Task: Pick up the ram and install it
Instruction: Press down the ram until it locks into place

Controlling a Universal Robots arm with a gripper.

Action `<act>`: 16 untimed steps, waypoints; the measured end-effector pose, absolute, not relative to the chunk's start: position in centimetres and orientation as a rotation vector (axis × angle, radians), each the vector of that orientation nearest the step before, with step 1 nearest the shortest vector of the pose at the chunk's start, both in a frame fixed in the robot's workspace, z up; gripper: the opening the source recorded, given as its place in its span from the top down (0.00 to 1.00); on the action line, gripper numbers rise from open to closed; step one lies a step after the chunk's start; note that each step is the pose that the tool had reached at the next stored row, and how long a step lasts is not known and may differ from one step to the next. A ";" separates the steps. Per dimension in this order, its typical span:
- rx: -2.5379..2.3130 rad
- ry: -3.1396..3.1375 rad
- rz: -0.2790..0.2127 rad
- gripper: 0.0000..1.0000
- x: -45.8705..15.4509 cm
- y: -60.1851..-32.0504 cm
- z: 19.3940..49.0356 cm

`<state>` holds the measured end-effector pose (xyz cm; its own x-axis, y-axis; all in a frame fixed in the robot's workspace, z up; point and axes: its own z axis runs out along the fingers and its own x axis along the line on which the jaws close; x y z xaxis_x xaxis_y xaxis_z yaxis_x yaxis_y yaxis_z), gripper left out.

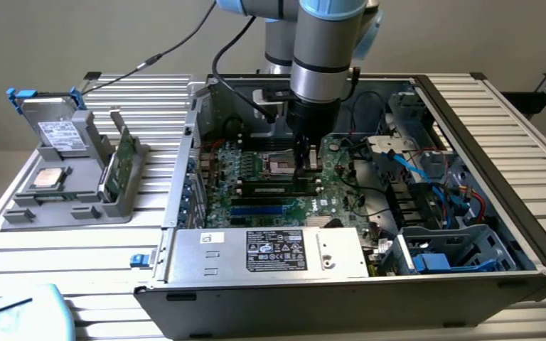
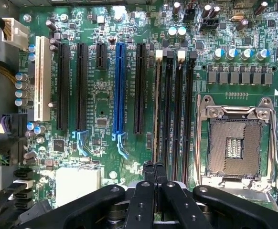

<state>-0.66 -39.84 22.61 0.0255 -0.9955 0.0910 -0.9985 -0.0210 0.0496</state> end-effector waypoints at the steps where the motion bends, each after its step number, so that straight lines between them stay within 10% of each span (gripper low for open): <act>1: 2.176 -2.126 0.046 0.89 -0.7 -39.8 22.7; 16: 2.179 -2.129 0.054 0.89 -3.9 -39.8 24.0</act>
